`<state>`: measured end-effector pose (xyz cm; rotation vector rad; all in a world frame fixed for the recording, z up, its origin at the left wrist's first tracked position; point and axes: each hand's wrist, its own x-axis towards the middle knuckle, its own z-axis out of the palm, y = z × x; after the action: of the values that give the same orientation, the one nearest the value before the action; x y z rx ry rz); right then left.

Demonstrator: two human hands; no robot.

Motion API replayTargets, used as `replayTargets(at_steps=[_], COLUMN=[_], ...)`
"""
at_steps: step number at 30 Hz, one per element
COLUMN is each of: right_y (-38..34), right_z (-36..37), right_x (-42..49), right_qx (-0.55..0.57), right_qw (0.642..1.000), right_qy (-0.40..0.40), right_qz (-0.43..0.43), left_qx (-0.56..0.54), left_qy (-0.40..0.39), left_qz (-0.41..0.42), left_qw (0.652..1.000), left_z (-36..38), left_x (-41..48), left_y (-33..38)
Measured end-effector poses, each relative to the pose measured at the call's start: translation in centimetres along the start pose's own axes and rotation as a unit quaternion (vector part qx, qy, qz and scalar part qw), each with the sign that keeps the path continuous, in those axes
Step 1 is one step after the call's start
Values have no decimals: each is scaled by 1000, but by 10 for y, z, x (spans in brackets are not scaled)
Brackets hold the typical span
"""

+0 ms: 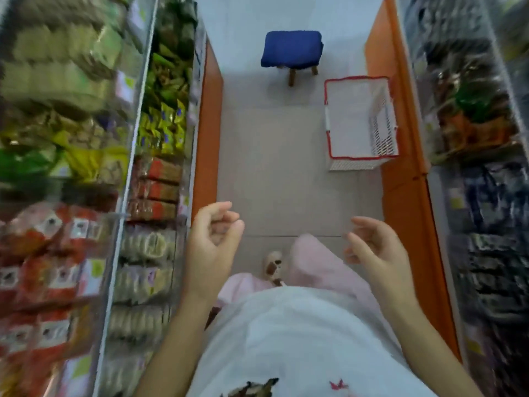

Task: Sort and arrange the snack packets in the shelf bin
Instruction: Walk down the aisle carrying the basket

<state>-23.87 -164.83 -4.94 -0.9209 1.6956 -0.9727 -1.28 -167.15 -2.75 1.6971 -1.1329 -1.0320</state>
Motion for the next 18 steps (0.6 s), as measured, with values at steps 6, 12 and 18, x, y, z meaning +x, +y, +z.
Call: replayTargets(at_steps=[6, 12, 18], right_y=[-56, -157, -240], right_z=[25, 63, 107], right_x=[154, 360, 550], right_qx=[9, -27, -22], right_qw=[998, 998, 998], right_qy=[57, 38, 41], right_qz=[9, -32, -47], left_qx=[11, 10, 27], left_qy=[-48, -28, -39], left_qz=[45, 23, 3], left_qw=[998, 999, 999], left_z=[61, 89, 107], left_x=[211, 367, 527], left_y=[61, 108, 133])
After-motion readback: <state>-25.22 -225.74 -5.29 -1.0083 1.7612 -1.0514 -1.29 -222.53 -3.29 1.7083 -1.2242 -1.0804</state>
